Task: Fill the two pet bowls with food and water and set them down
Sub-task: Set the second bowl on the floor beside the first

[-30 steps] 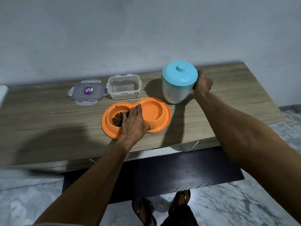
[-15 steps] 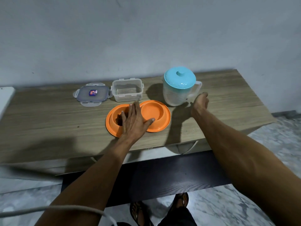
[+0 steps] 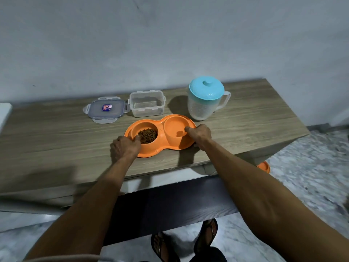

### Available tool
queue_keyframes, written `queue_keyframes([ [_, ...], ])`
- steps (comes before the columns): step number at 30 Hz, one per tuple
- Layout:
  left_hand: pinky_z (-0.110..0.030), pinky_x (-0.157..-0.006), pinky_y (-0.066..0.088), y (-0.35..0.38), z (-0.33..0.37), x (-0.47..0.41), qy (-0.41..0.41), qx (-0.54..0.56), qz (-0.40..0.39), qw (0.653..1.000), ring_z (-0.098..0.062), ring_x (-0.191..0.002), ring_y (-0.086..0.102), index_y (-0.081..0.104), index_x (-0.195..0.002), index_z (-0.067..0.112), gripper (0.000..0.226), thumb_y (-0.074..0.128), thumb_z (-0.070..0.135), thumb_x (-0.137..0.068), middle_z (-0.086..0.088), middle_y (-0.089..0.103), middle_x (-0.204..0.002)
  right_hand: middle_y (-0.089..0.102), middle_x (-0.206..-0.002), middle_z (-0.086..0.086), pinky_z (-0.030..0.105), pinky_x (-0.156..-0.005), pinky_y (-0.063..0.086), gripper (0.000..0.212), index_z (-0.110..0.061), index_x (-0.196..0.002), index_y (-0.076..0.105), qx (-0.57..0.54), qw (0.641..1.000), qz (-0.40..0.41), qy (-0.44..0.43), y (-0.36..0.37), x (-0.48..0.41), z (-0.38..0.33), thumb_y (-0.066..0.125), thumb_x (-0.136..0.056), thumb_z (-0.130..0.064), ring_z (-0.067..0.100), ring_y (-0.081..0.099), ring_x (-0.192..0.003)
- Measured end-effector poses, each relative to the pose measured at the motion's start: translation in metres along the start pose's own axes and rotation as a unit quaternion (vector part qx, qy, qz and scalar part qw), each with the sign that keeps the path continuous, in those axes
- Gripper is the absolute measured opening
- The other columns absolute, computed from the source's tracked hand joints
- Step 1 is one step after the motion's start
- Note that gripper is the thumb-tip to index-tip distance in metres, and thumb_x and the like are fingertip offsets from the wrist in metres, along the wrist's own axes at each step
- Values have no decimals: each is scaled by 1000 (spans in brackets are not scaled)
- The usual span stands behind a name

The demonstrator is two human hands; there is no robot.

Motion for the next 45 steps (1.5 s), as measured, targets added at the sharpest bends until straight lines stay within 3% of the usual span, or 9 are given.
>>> queue_keyframes([
  [5, -40, -75, 52, -2, -1, 3, -15, 40, -17, 999, -39, -98, 63, 68, -105, 2, 55, 63, 50, -80, -20, 67, -105, 57, -123, 16, 49, -83, 59, 61, -5, -117, 63, -6, 1000, 13, 11, -5, 12, 3, 75, -72, -45, 37, 61, -105],
  [9, -46, -75, 59, 7, -6, 10, -29, 57, -33, 997, -38, -79, 69, 69, -92, 6, 55, 62, 55, -69, -17, 72, -90, 58, -123, 16, 48, -82, 59, 59, -6, -116, 64, -13, 1000, 23, 17, -17, 22, 16, 76, -73, -44, 36, 62, -103],
  [15, -46, -75, 59, 28, 6, 46, -26, 65, -36, 997, -38, -74, 70, 70, -83, 7, 57, 59, 58, -60, -18, 72, -84, 61, -119, 16, 48, -82, 59, 58, -6, -113, 64, -18, 999, 30, 12, -58, 29, 53, 75, -72, -46, 36, 64, -99],
  [19, -49, -74, 59, 52, 32, 81, -6, 76, -43, 996, -39, -76, 68, 69, -83, 9, 58, 58, 60, -56, -16, 70, -90, 64, -115, 16, 44, -79, 60, 53, -3, -111, 66, -38, 998, 43, 12, -109, 31, 83, 76, -76, -42, 34, 67, -93],
  [25, -49, -82, 57, 90, 92, 169, 21, 78, -52, 995, -44, -86, 67, 70, -91, 8, 67, 57, 64, -58, -20, 67, -106, 65, -110, 16, 38, -59, 60, 47, 1, -107, 66, -77, 995, 67, 6, -216, 37, 139, 75, -80, -36, 31, 67, -89],
  [28, -44, -84, 56, 109, 132, 225, 51, 100, -68, 991, -43, -93, 65, 70, -98, 1, 53, 66, 48, -74, -25, 64, -113, 67, -111, 17, 45, -67, 62, 50, 1, -105, 68, -88, 992, 90, 1, -274, 39, 170, 76, -74, -37, 34, 68, -92],
  [32, -48, -83, 58, 149, 179, 284, 81, 119, -91, 985, -43, -95, 65, 69, -98, -1, 54, 66, 46, -73, -24, 65, -110, 69, -102, 14, 47, -64, 62, 48, -3, -95, 67, -92, 989, 112, 4, -351, 39, 215, 73, -65, -40, 36, 68, -86],
  [38, -37, -89, 50, 212, 259, 378, 136, 127, -125, 975, -39, -112, 59, 65, -112, -4, 53, 69, 38, -81, -24, 60, -122, 66, -96, 15, 42, -60, 62, 41, 0, -96, 64, -117, 979, 165, 30, -463, 29, 287, 72, -75, -34, 34, 67, -79],
  [45, -37, -81, 51, 293, 360, 457, 196, 123, -180, 956, -37, -106, 62, 65, -111, -4, 47, 69, 34, -82, -23, 60, -123, 68, -98, 15, 44, -61, 63, 39, -2, -94, 65, -151, 962, 217, 68, -573, -7, 361, 72, -72, -33, 32, 67, -79],
])
Point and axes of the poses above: each hand's wrist, its own x-axis away from the middle knuckle, its own y-axis out of the palm, z = x × y, the point moved 6 cm from there along -x, towards the middle knuckle
